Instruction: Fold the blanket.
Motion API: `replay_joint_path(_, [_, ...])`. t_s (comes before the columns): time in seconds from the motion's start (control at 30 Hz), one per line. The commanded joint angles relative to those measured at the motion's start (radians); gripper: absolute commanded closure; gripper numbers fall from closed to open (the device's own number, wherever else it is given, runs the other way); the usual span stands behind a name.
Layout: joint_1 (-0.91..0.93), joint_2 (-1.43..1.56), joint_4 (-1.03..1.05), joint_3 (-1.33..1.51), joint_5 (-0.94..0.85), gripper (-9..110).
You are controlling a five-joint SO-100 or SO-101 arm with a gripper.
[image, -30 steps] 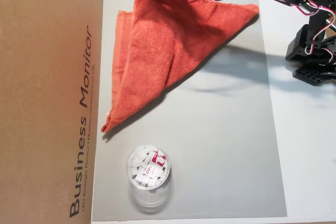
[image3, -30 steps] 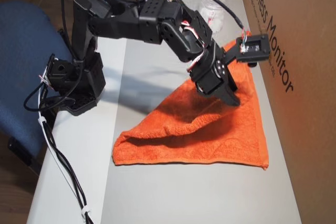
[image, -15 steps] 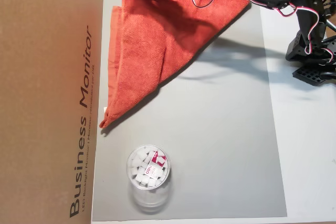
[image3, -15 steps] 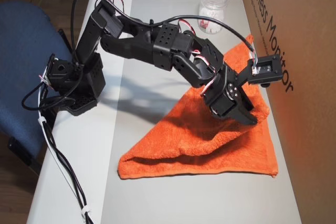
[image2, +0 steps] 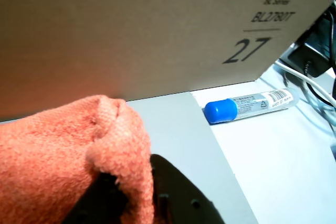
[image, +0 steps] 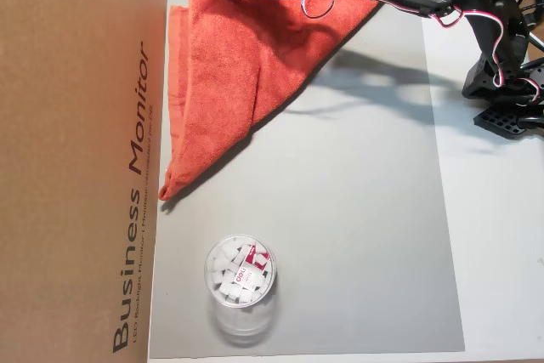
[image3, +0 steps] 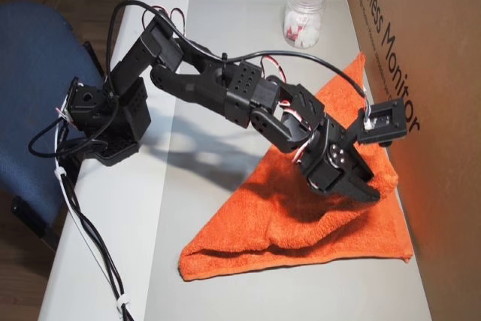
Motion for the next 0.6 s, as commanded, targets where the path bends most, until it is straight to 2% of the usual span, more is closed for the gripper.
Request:
replay_joint_path(0.0, [0.017, -0.014, -0.044, -0.087, -0.008, 102])
replay_joint_path(0.43, [0.018, -0.202, -0.224, -0.192, -0.009, 102])
replay_joint_path(0.57, [0.025, -0.267, -0.314, -0.192, -0.071, 102])
